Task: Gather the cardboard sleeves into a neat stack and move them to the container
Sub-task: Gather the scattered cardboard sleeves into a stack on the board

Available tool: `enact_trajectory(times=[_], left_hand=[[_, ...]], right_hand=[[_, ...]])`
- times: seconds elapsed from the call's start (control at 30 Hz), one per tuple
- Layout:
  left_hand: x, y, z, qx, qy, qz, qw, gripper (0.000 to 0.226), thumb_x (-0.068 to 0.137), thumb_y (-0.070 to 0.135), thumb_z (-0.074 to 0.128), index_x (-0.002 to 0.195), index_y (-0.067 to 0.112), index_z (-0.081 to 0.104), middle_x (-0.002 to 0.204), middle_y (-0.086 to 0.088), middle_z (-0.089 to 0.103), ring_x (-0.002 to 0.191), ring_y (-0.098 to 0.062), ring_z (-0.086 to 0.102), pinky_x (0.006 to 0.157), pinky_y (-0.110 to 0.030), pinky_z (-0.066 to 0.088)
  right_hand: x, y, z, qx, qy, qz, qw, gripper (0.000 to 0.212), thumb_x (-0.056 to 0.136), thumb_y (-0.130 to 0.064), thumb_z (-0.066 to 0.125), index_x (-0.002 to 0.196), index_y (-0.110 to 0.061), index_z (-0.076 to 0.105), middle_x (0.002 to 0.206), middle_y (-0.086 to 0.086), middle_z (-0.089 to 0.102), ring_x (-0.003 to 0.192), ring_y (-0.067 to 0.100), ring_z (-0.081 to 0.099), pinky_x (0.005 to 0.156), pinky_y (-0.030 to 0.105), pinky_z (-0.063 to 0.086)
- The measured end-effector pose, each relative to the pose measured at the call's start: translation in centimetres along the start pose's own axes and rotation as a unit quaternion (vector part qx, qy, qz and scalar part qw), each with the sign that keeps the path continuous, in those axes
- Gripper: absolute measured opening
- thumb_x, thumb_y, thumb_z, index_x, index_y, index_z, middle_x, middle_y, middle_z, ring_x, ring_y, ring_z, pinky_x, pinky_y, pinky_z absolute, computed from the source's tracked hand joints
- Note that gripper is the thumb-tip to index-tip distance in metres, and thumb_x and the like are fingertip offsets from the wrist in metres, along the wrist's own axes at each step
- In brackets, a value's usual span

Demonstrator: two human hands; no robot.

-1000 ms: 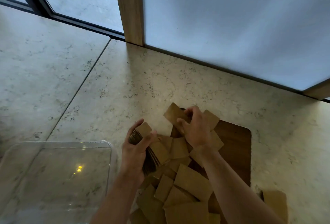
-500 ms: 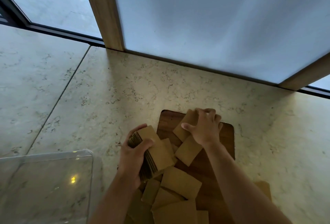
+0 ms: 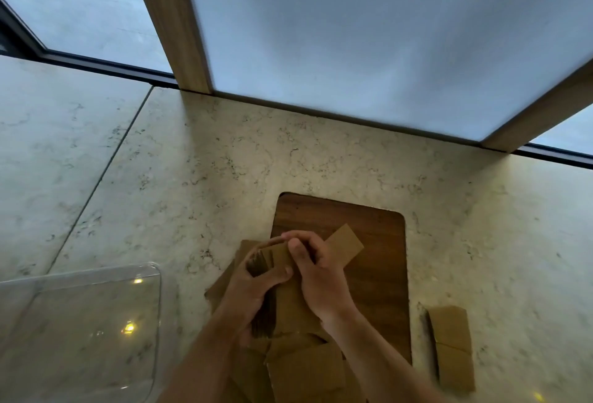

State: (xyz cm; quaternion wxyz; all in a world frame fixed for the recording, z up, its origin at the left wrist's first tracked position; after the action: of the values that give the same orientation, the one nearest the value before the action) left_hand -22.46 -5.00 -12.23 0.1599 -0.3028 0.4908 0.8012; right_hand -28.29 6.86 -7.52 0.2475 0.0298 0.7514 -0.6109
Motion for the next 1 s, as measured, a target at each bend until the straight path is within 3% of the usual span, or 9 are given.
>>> enact_trajectory(times=[0.07, 0.13, 0.23, 0.33, 0.43, 0.5, 0.6, 0.73, 1.0], left_hand=[[-0.3, -1.0, -1.3, 0.005, 0.042, -0.006, 0.999, 0.045, 0.081, 0.015, 0.083, 0.124, 0.019, 0.072, 0.089, -0.007, 0.083, 0.075, -0.027, 0.081, 0.055, -0.032, 0.063], [-0.9, -1.8, -2.8, -0.027, 0.07, -0.017, 0.997, 0.048, 0.079, 0.012, 0.083, 0.125, 0.014, 0.067, 0.085, -0.012, 0.083, 0.072, -0.03, 0.081, 0.051, -0.036, 0.062], [-1.9, -1.7, -3.5, -0.056, 0.055, -0.009, 0.997, 0.062, 0.073, 0.016, 0.085, 0.131, 0.016, 0.064, 0.1, -0.023, 0.082, 0.087, -0.038, 0.081, 0.059, -0.044, 0.064], [-2.7, -1.6, -5.2, -0.067, 0.11, 0.008, 0.992, 0.054, 0.077, 0.012, 0.086, 0.127, 0.019, 0.068, 0.099, -0.019, 0.082, 0.08, -0.037, 0.081, 0.058, -0.047, 0.063], [-3.5, -1.5, -5.2, -0.094, 0.118, 0.017, 0.988, 0.053, 0.068, 0.018, 0.089, 0.117, 0.033, 0.075, 0.103, -0.019, 0.08, 0.086, -0.041, 0.08, 0.064, -0.054, 0.063], [-4.0, -1.2, -4.6, -0.108, 0.108, 0.029, 0.988, 0.05, 0.063, 0.022, 0.091, 0.108, 0.04, 0.078, 0.099, -0.012, 0.082, 0.087, -0.039, 0.08, 0.067, -0.058, 0.063], [-4.7, -1.0, -3.4, -0.103, 0.105, 0.044, 0.988, 0.054, 0.062, 0.026, 0.092, 0.112, 0.041, 0.077, 0.099, -0.008, 0.083, 0.085, -0.035, 0.081, 0.069, -0.057, 0.064], [-6.1, -1.0, -1.5, -0.068, 0.105, 0.06, 0.99, 0.056, 0.063, 0.038, 0.089, 0.117, 0.037, 0.074, 0.105, -0.011, 0.081, 0.082, -0.027, 0.081, 0.06, -0.04, 0.065], [-8.4, -1.7, -0.3, -0.08, 0.075, 0.064, 0.992, 0.044, 0.076, 0.022, 0.085, 0.113, 0.043, 0.075, 0.11, -0.014, 0.08, 0.089, -0.037, 0.08, 0.066, -0.054, 0.065]], right_hand=[[-0.1, 0.0, -3.0, -0.017, 0.112, -0.043, 0.993, 0.025, 0.105, -0.043, 0.047, 0.115, -0.048, 0.069, 0.109, -0.029, 0.067, 0.112, -0.004, 0.058, 0.099, 0.026, 0.048], [0.8, 0.0, -6.7, -0.207, 0.156, -0.076, 0.963, 0.044, 0.102, -0.01, 0.049, 0.133, -0.04, 0.059, 0.134, -0.023, 0.055, 0.132, -0.001, 0.04, 0.116, 0.034, 0.031], [2.5, 4.1, -6.8, -0.486, -0.055, -0.05, 0.871, 0.083, 0.087, 0.0, 0.059, 0.152, -0.046, 0.034, 0.166, -0.012, 0.014, 0.152, 0.021, -0.001, 0.124, 0.052, 0.005], [2.5, 3.3, -8.5, -0.554, -0.047, -0.116, 0.823, 0.061, 0.085, -0.022, 0.075, 0.138, -0.04, 0.051, 0.146, -0.004, 0.046, 0.139, 0.03, 0.029, 0.12, 0.049, 0.024], [2.0, 1.2, -12.1, -0.497, 0.057, -0.099, 0.86, 0.017, 0.093, -0.023, 0.071, 0.108, -0.029, 0.067, 0.105, -0.005, 0.069, 0.097, 0.013, 0.061, 0.079, 0.025, 0.044], [0.6, 0.9, -12.9, -0.35, 0.111, -0.031, 0.93, 0.008, 0.101, -0.028, 0.06, 0.103, -0.028, 0.067, 0.096, -0.004, 0.07, 0.081, 0.008, 0.063, 0.064, 0.022, 0.045], [-3.5, 2.5, -7.9, -0.047, 0.101, 0.097, 0.989, 0.015, 0.1, -0.038, 0.059, 0.101, -0.031, 0.073, 0.095, -0.005, 0.076, 0.083, 0.013, 0.072, 0.067, 0.027, 0.059], [-7.9, 3.2, 0.0, -0.013, 0.048, 0.094, 0.994, 0.012, 0.097, -0.043, 0.063, 0.096, -0.038, 0.074, 0.087, -0.02, 0.075, 0.082, 0.001, 0.072, 0.077, 0.03, 0.063], [-10.6, 3.1, -3.0, 0.054, 0.103, 0.1, 0.988, 0.014, 0.095, -0.042, 0.066, 0.103, -0.031, 0.069, 0.097, -0.007, 0.075, 0.082, 0.006, 0.073, 0.064, 0.02, 0.057]])
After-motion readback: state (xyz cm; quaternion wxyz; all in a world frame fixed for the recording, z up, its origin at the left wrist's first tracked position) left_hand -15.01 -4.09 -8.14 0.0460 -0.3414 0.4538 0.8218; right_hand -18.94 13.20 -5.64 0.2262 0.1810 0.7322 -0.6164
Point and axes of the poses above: each hand's wrist, its own x-axis towards the middle knuckle, its own z-axis out of the palm, y = z × x, the point moved 10 cm from there along x, towards the middle knuckle
